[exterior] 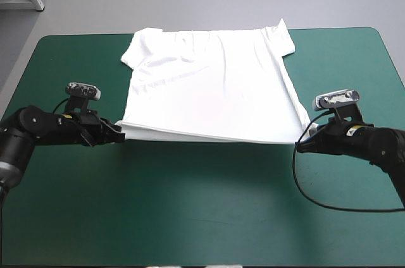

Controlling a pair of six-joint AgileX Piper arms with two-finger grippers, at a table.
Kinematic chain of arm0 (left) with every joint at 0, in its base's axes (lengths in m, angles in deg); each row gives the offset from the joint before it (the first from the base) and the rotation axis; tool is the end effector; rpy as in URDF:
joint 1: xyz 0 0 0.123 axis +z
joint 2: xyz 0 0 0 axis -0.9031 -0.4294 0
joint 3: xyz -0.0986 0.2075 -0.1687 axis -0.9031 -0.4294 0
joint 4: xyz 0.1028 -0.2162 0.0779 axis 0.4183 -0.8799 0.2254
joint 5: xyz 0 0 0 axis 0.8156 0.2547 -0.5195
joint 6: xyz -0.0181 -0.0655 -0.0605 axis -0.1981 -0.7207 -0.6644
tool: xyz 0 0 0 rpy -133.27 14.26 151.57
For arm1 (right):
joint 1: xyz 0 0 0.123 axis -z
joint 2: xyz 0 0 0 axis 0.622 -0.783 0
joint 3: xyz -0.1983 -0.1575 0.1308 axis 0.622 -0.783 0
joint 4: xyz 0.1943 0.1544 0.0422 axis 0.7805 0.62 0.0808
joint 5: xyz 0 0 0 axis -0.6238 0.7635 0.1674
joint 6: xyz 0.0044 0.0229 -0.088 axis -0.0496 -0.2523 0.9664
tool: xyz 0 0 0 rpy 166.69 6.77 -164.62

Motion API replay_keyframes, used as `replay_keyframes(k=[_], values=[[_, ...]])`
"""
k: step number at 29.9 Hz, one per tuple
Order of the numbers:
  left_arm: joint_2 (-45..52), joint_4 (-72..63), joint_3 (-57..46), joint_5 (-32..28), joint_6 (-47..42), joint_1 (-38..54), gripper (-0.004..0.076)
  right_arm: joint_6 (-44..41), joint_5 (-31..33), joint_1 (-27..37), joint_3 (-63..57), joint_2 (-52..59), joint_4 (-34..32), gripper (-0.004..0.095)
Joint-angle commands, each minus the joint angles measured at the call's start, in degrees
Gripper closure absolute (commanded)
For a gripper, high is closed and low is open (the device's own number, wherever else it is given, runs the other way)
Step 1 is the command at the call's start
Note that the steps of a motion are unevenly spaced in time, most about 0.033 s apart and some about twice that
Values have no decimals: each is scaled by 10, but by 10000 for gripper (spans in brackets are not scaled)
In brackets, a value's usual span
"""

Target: Fold the cloth

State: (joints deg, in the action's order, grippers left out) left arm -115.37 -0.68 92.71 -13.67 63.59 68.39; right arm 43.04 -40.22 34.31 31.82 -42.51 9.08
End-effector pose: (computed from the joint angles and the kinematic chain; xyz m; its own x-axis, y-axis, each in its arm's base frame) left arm 0.2432 -0.0231 0.3134 -0.7642 0.1897 -0.6165 0.3898 0.8973 -0.2071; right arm 0.2112 0.0355 0.3203 -0.7040 -0.1703 -0.6895 -0.3064 0.9487 0.0785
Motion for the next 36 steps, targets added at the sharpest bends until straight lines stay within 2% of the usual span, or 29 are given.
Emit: replay_keyframes(k=[1,6,19,25,29,32,34,35,36], values=[[58,-27,-41,-14,-1,-1,705,-15,-11,6,-27,60,-14,924],[113,-22,-111,16,-6,-1,705,-60,41,6,-75,117,-77,925],[291,19,-246,29,-81,-1,705,-117,116,6,-179,289,-67,925],[303,21,-276,54,-98,-1,705,-117,169,6,-181,318,-72,925],[305,18,-276,65,-95,-1,705,-139,164,6,-181,318,-76,921],[305,18,-276,65,-93,-1,702,-139,164,6,-181,317,-76,850],[305,18,-276,66,-92,-1,680,-139,169,6,-181,316,-76,734],[305,18,-276,67,-91,-1,662,-139,170,6,-181,316,-76,642],[305,18,-276,72,-86,-1,624,-139,173,6,-181,316,-76,582]])
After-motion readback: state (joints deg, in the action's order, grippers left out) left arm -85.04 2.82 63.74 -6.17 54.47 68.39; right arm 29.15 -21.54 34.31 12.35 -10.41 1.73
